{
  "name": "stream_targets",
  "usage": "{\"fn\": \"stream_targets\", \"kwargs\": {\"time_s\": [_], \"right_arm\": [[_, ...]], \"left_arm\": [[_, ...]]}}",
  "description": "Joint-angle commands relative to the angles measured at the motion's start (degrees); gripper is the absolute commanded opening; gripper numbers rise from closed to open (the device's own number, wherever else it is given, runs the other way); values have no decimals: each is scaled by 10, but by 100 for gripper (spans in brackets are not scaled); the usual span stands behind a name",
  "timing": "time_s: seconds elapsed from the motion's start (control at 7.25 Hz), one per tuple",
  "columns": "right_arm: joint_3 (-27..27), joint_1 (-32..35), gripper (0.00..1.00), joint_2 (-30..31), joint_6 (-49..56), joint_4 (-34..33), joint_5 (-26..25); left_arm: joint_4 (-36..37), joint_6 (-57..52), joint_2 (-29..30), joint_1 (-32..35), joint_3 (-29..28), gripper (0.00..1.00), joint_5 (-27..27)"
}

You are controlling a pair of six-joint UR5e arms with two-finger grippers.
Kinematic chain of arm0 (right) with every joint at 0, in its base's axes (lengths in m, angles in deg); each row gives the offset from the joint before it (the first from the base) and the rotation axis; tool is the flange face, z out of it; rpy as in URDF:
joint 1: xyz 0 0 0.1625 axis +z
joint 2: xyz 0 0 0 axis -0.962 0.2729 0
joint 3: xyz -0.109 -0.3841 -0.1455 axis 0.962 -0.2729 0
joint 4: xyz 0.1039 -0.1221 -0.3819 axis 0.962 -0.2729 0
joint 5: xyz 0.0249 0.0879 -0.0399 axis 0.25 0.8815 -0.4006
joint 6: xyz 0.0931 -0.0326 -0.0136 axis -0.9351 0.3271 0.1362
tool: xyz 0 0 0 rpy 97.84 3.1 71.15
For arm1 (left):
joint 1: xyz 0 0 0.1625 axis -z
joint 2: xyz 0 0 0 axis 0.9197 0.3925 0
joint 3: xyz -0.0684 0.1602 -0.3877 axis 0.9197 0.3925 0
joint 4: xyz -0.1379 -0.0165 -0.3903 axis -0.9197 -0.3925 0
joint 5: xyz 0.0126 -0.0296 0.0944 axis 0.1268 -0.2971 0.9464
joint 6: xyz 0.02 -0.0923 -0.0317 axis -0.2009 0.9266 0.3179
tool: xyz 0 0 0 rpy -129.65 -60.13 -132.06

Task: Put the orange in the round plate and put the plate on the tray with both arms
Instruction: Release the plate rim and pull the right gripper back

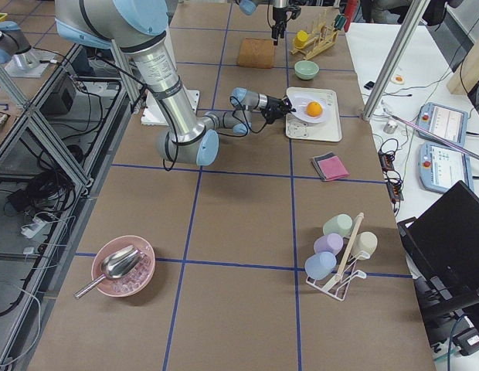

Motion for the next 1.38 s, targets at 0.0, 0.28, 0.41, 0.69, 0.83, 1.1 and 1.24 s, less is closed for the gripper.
{"fn": "stream_targets", "kwargs": {"time_s": [0.0,0.28,0.41,0.69,0.83,1.1,1.24], "right_arm": [[1,-2,100,0,0,0,-1],[26,-14,100,22,8,0,-1],[55,-20,100,32,18,-1,-1],[115,-24,100,73,37,-1,-1],[170,-31,100,115,63,0,3],[207,-33,100,139,251,10,46],[216,-25,100,143,376,10,96]], "left_arm": [[0,0,0,0,1,99,0],[1,0,-1,1,8,99,1],[1,18,-1,1,10,99,2],[1,23,-2,1,14,99,3],[0,23,-11,1,19,99,4],[0,19,-13,1,19,99,5],[0,15,-14,1,18,99,5]]}}
